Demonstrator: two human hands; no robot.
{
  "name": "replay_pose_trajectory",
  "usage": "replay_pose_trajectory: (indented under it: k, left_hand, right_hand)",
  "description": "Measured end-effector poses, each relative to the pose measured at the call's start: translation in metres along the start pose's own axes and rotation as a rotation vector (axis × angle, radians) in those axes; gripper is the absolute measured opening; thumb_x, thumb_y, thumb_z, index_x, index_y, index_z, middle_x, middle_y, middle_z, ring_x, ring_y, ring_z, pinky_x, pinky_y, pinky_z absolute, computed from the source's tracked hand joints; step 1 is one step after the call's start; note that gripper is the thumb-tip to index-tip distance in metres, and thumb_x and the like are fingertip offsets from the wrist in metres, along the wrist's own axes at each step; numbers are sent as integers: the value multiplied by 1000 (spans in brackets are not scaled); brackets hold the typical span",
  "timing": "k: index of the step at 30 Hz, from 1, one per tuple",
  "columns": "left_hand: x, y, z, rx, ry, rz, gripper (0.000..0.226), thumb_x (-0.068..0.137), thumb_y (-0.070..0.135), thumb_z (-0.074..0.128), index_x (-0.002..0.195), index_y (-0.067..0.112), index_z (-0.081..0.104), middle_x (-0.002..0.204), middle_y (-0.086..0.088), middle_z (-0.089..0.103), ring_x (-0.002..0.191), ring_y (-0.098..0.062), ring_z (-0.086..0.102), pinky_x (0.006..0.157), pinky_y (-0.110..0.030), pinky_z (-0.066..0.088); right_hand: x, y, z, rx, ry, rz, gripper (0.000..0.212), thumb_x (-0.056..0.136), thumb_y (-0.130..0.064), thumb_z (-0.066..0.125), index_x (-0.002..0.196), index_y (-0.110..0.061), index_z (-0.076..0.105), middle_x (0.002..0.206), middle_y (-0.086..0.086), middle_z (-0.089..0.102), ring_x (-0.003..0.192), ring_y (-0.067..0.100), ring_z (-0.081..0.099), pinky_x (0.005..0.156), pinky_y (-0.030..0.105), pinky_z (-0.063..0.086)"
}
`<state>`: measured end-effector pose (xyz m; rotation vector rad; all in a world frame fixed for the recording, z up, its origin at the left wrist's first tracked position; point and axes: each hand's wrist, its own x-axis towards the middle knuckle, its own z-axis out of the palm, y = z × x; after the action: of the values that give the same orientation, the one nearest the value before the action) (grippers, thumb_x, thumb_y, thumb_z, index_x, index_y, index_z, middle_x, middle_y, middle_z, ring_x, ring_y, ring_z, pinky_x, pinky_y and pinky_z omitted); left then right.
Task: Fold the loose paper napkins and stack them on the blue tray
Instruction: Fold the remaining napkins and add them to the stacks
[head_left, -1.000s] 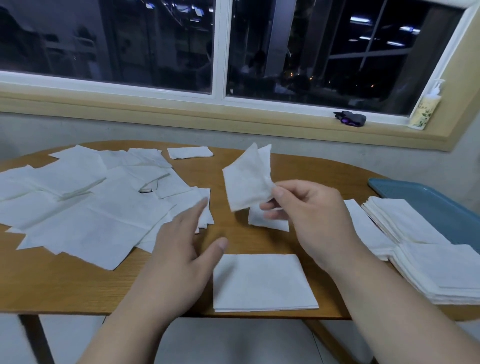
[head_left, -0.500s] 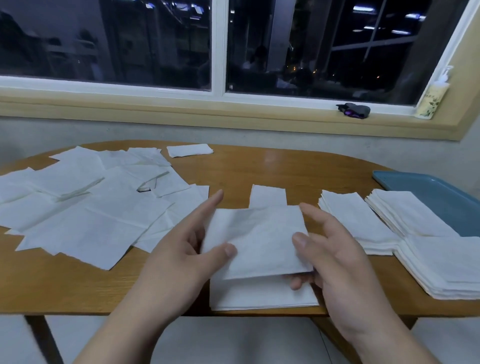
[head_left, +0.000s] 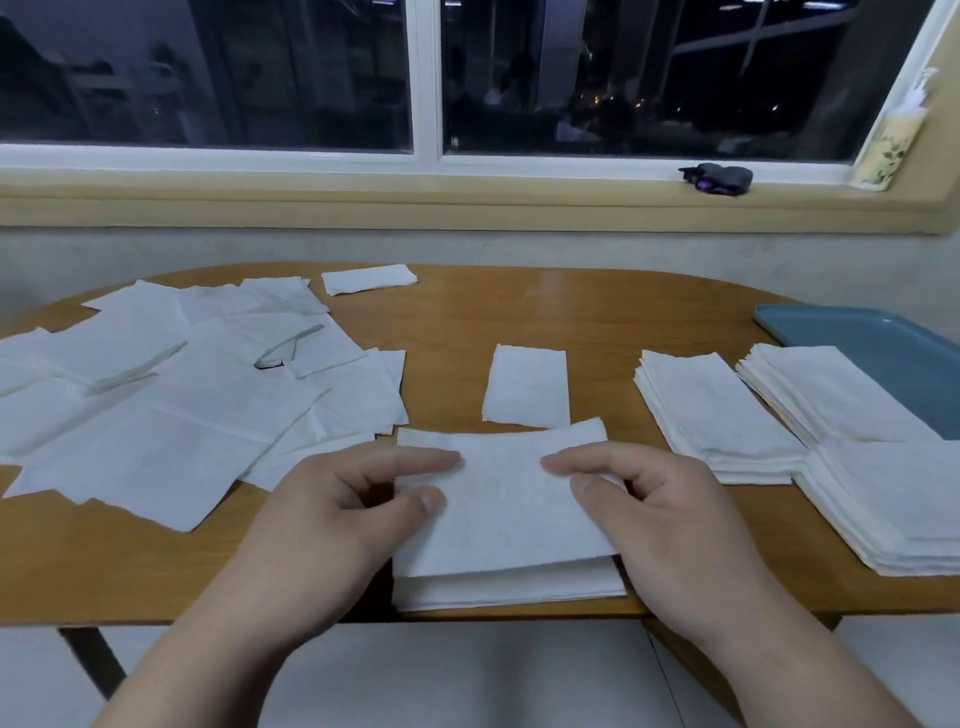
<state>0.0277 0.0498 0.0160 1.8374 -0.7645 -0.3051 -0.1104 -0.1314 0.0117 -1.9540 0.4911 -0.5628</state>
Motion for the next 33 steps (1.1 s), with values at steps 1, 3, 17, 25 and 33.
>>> replay_pose_trajectory:
  k: [1,3,17,25,33]
  left_hand:
    - [0,-1,-1,19,4,-9,28,84,23,73,87,50,76,93,9,74,90,-3,65,80,-19,45]
    - [-1,-4,-3,55,13,-25,26,84,25,74,86,52,75,95,2,73,88,-9,66,77,-16,44]
    - [2,-19,-8,321,-111,16,18,86,26,69,84,42,75,86,22,65,81,2,61,66,-7,42]
    - [3,-20,-7,383,-155,34,19,87,26,69,95,43,74,95,24,60,85,5,60,69,-8,41]
    - [3,-21,-7,424,-148,68,18,82,30,73,92,44,70,103,24,48,84,1,59,73,-17,46]
  right_hand:
    - [0,2,-1,-11,-3,8,27,94,-18,60,89,-39,76,80,-1,72,73,18,62,57,10,42]
    - [1,6,-1,-49,-14,7,26,93,-20,62,87,-41,76,82,6,71,74,21,62,60,17,46]
    - [-3,18,2,-310,-38,-65,30,89,-11,61,98,-36,75,76,-20,57,74,2,55,64,10,40]
    - [-1,21,5,-458,4,-109,27,86,-12,59,96,-29,77,87,-22,59,91,-4,52,71,7,38]
    - [1,26,8,-623,-4,-111,27,84,-17,56,97,-34,72,95,-26,52,92,-2,49,69,9,34]
